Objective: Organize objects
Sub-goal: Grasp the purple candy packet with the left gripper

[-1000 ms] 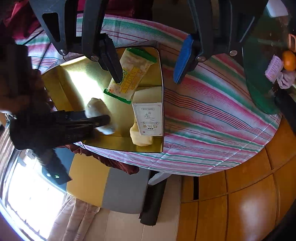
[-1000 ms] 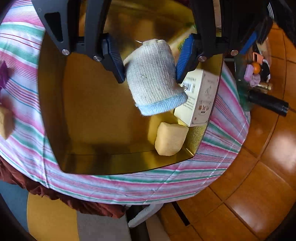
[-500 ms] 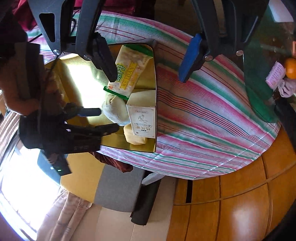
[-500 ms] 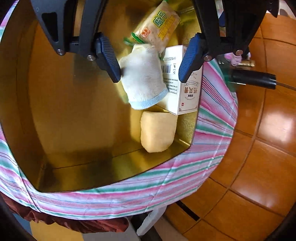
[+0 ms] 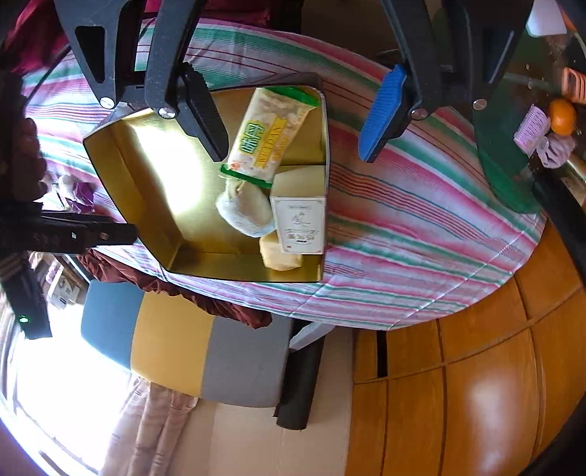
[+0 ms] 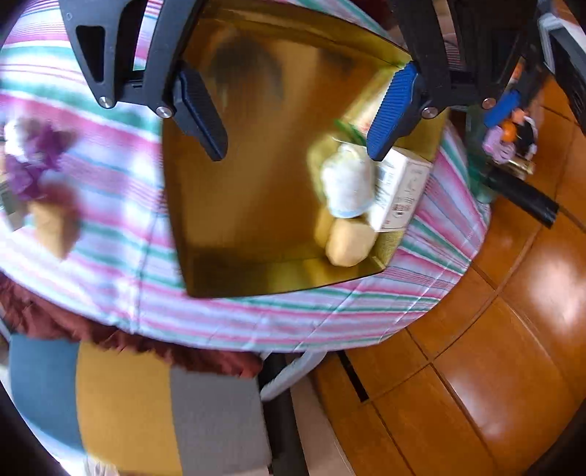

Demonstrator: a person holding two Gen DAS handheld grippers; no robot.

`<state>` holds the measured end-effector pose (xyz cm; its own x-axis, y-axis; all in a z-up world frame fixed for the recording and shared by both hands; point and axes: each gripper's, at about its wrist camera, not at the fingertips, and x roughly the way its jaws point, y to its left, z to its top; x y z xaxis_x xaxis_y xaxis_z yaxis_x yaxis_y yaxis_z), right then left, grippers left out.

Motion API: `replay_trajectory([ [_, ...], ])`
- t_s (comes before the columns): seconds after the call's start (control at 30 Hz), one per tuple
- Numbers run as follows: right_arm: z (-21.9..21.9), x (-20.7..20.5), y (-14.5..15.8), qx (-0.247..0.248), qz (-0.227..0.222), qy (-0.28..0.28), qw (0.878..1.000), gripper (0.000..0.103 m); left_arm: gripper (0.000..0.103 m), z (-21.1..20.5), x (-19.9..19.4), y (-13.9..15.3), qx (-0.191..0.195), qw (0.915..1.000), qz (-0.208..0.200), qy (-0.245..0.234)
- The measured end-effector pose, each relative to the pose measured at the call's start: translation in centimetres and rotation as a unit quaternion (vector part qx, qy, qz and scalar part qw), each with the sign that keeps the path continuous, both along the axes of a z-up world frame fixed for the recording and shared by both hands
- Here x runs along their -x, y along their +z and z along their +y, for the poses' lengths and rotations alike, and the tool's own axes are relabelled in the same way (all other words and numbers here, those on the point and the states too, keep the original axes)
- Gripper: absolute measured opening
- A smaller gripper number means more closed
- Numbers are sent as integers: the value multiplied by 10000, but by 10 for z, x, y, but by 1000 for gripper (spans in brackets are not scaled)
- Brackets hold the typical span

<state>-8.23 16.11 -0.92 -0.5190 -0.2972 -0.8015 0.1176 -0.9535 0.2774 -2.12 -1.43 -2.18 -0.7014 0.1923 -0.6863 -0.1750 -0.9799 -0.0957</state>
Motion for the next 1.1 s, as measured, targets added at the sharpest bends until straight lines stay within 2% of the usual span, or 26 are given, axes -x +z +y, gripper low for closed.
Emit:
replay_trajectory([
  [0.3, 72, -33, 11, -349, 232, -467, 9980, 84, 76, 31, -5, 7, 202, 9991, 43, -363],
  [0.6, 176, -46, 11, -663, 304, -1482, 9863, 84, 76, 71, -7, 18, 335, 9955, 120, -875],
  [0.9, 307, -66, -17, -577, 217, -3114, 9483, 84, 76, 135, -2, 29, 451, 9869, 110, -1544],
  [1.03, 348, -78, -38, 128, -110, -3765, 9263, 84, 76, 176, 2, 34, 529, 9810, 102, -1864],
  [1.1, 354, -81, -36, 361, -21, -3848, 9223, 84, 76, 197, 5, 34, 583, 9772, 79, -2042],
])
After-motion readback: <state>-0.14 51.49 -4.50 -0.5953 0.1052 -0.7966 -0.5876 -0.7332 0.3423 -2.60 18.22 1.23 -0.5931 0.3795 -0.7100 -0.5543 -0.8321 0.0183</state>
